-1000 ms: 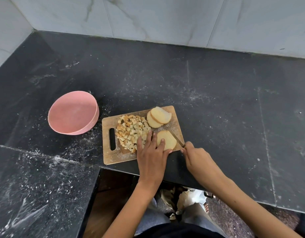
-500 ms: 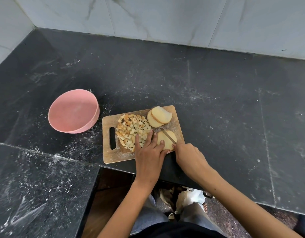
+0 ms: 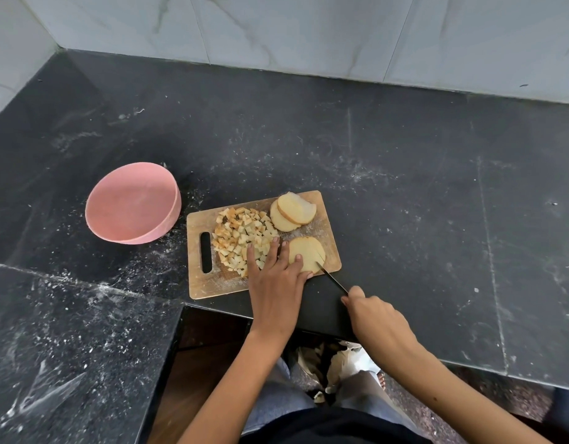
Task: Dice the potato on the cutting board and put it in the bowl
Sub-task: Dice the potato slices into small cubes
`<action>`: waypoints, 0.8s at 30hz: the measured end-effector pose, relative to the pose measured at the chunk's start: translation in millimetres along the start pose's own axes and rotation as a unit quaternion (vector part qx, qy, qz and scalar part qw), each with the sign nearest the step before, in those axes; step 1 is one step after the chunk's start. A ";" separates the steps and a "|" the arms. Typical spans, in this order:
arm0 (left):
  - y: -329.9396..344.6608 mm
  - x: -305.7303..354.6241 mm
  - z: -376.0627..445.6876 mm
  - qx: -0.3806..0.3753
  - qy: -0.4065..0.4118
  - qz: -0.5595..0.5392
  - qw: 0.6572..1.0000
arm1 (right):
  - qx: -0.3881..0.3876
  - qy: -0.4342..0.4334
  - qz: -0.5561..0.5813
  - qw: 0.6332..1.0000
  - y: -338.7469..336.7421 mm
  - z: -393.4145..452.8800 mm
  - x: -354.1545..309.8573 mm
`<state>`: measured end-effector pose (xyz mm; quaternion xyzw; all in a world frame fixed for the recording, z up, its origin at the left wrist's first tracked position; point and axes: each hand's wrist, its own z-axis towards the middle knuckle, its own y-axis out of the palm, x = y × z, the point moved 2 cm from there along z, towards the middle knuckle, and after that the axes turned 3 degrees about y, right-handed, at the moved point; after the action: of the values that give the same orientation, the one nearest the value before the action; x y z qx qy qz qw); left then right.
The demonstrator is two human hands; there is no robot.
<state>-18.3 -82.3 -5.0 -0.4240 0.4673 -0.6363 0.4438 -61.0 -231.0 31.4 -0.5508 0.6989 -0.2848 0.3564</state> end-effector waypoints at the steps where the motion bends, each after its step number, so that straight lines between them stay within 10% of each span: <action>1: -0.2 0.3 0.1 0.000 0.001 -0.003 1.000 | 0.001 0.001 -0.004 1.000 0.7 -0.9 1.9; 24: -25.8 21.5 6.0 -0.160 0.035 0.096 0.982 | 0.078 -0.044 0.140 0.986 -11.3 25.4 -6.0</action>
<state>-22.2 -99.8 23.9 -0.4201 0.6170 -0.5221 0.4126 -33.2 -227.9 26.6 -0.4303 0.7283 -0.2614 0.4649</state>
